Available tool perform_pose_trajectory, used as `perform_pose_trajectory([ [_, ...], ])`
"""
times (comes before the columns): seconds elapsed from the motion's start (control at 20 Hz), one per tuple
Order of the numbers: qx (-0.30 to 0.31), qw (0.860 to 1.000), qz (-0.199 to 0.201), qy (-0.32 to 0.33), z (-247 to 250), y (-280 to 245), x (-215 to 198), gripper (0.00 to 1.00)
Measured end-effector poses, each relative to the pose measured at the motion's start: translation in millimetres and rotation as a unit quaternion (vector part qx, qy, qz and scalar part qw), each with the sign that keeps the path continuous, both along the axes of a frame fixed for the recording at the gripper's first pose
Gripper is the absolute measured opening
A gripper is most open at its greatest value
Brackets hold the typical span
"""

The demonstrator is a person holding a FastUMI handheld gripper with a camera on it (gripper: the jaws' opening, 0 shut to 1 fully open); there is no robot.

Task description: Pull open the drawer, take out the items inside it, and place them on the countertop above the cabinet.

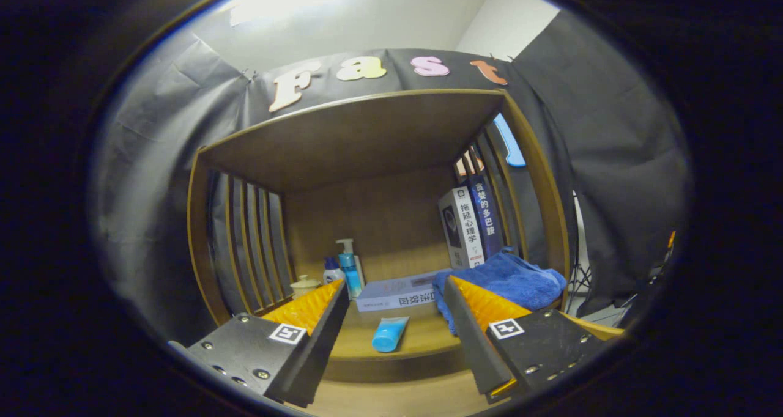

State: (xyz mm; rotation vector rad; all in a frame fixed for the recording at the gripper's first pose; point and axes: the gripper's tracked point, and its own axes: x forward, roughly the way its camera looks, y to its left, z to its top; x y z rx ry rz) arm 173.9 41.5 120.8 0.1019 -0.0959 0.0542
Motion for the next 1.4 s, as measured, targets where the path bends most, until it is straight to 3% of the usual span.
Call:
perform_pose_trajectory([
  [0.75,-0.074,0.997,0.013,0.017,-13.1,22.7,1.8,0.93],
  [1.05,-0.07,0.998,0.009,0.003,-8.1,18.1,-1.8,0.93],
  [1.4,-0.074,0.996,0.012,0.038,-19.3,18.2,8.8,0.93],
])
